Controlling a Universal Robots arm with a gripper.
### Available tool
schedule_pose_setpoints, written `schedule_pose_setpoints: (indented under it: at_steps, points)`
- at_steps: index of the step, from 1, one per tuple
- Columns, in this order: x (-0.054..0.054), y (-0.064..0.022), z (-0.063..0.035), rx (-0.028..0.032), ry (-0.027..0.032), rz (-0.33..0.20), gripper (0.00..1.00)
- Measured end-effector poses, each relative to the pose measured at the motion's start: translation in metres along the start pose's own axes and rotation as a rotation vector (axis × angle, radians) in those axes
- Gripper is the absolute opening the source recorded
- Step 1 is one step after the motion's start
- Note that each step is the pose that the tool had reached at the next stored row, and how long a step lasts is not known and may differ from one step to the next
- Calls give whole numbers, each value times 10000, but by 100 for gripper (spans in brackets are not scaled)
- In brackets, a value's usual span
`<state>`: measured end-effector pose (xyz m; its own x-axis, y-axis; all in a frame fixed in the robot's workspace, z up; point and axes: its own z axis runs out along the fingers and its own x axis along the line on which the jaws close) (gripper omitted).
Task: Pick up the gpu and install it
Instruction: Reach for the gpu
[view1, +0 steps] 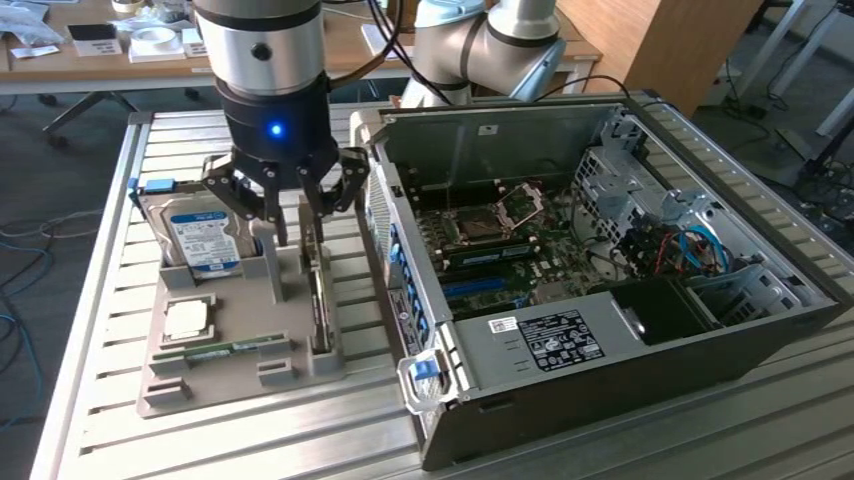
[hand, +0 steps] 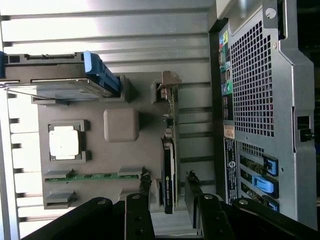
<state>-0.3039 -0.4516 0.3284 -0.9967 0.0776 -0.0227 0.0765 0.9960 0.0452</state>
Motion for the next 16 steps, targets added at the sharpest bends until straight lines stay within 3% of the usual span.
schedule_pose_setpoints:
  at_steps: [9, 14, 16]
  points:
    - [-20, -38, 99, 2, 1, 0, 41]
    - [-24, -37, 106, 1, 0, 2, 41]
    - [-23, -41, 185, 0, 0, 1, 41]
